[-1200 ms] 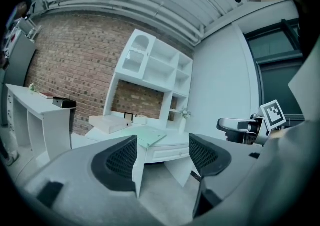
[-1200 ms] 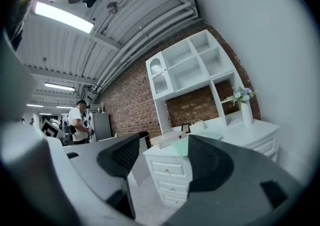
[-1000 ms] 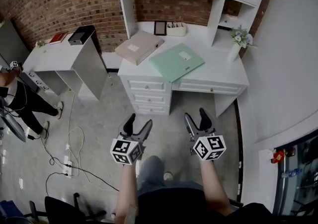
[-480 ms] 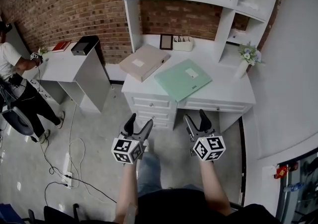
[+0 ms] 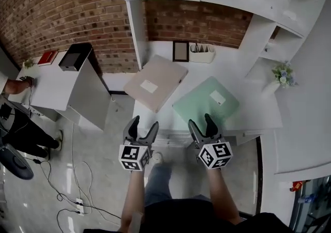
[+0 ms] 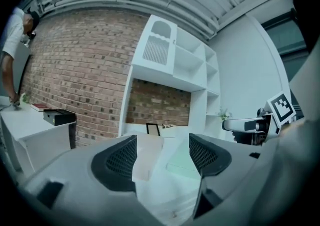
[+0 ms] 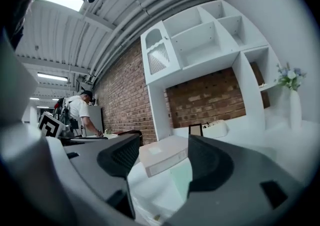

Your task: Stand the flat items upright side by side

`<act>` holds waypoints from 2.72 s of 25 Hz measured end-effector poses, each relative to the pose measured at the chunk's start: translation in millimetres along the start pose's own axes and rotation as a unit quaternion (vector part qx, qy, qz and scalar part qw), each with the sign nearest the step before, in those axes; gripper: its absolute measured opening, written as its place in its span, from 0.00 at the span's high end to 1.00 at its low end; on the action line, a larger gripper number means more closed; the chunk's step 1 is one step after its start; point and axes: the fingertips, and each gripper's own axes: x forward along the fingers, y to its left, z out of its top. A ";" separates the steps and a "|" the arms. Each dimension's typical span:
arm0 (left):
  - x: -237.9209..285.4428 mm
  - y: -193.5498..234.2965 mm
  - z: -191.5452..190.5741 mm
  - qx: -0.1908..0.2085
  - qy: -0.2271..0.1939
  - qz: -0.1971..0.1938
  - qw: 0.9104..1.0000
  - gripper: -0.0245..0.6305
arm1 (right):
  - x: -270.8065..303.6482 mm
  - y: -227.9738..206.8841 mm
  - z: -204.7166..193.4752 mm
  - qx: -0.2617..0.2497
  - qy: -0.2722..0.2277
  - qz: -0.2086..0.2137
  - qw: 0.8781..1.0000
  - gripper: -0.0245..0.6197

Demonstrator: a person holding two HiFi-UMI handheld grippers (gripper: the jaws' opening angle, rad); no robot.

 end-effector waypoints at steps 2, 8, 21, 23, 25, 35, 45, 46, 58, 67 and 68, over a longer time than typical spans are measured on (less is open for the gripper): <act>31.3 31.0 5.6 -0.004 0.017 -0.012 1.000 0.50 | 42.6 3.6 0.8 0.009 0.011 -0.008 1.000 0.52; 108.0 93.9 16.3 -0.005 0.052 -0.054 0.997 0.49 | 128.5 0.1 1.6 0.031 0.027 -0.037 0.998 0.52; 187.8 139.2 14.2 -0.002 0.101 -0.079 0.992 0.49 | 202.4 -29.0 0.7 0.046 0.044 -0.076 0.995 0.52; 198.4 144.5 13.2 0.004 0.109 -0.081 0.991 0.49 | 210.6 -33.1 0.3 0.050 0.046 -0.079 0.995 0.52; 206.5 146.4 12.1 0.009 0.118 -0.085 0.989 0.49 | 215.4 -36.6 -1.2 0.056 0.049 -0.083 0.994 0.52; 242.8 154.2 0.8 0.013 0.161 -0.120 0.980 0.49 | 238.7 -44.0 -14.7 0.077 0.071 -0.098 0.990 0.52; 237.8 154.6 0.1 0.007 0.167 -0.117 0.979 0.49 | 240.3 -44.4 -17.3 0.085 0.079 -0.098 0.988 0.52; 236.0 154.3 0.6 0.007 0.166 -0.114 0.980 0.49 | 239.1 -44.3 -16.7 0.085 0.078 -0.096 0.989 0.52; 204.5 141.2 1.6 0.003 0.153 -0.063 0.986 0.49 | 215.7 -48.3 -23.9 0.091 0.080 -0.067 0.990 0.52; 206.8 152.2 1.0 0.013 0.166 -0.076 0.983 0.49 | 224.3 -39.8 -26.4 0.098 0.079 -0.076 0.989 0.52; 209.9 154.9 0.7 0.016 0.169 -0.084 0.982 0.49 | 226.9 -38.8 -27.2 0.100 0.078 -0.083 0.988 0.52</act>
